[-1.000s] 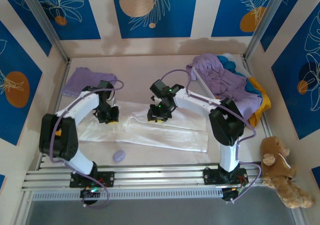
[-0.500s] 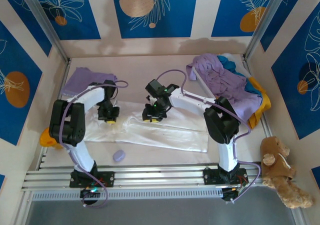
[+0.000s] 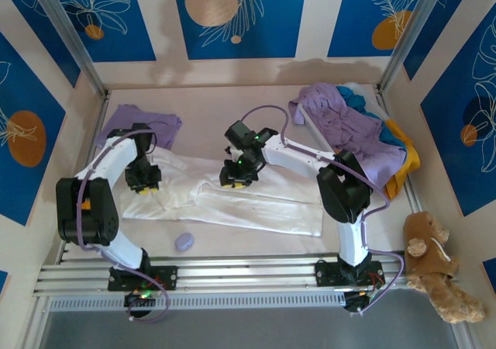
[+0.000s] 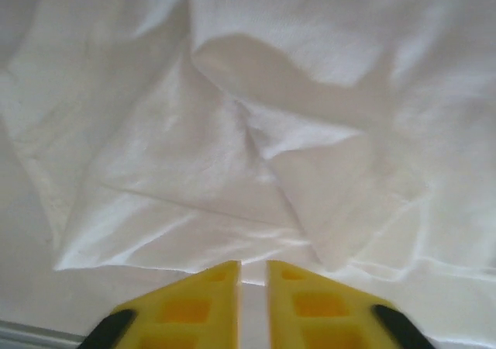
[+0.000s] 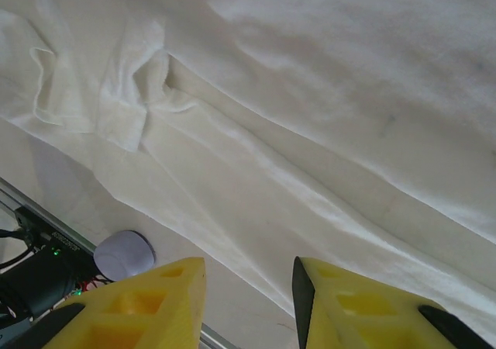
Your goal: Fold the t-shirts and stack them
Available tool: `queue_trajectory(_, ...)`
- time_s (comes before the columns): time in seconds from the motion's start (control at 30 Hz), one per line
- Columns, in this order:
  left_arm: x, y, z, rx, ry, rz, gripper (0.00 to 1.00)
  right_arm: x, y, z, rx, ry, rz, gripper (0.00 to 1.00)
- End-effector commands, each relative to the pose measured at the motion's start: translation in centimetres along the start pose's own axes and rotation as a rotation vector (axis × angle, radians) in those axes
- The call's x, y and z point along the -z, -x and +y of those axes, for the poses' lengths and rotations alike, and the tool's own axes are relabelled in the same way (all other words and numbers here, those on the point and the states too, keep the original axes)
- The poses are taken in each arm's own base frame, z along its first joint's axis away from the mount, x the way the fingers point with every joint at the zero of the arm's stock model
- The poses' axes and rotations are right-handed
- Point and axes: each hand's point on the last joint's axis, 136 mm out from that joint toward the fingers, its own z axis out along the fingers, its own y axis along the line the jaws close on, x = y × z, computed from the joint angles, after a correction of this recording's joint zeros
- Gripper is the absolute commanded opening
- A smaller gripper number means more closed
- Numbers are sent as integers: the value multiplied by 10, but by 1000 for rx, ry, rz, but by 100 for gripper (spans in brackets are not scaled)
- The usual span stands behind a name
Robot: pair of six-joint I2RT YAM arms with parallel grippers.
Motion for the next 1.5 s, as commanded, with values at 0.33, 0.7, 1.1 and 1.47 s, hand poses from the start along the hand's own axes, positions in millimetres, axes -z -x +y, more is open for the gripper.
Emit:
queue_trajectory(0.33,-21,6,-47,49,-104,22,44,8,3,-4,14,85,44,37)
queue_trajectory(0.7,-41,9,-57,84,-120,43,41,15,13,-18,-5,123,36,37)
queue_trajectory(1.1,-61,-10,-44,56,-33,154,19,18,21,-28,-11,163,34,37)
queue_trajectory(1.47,-29,-31,9,72,168,183,2,21,24,-24,2,197,31,37)
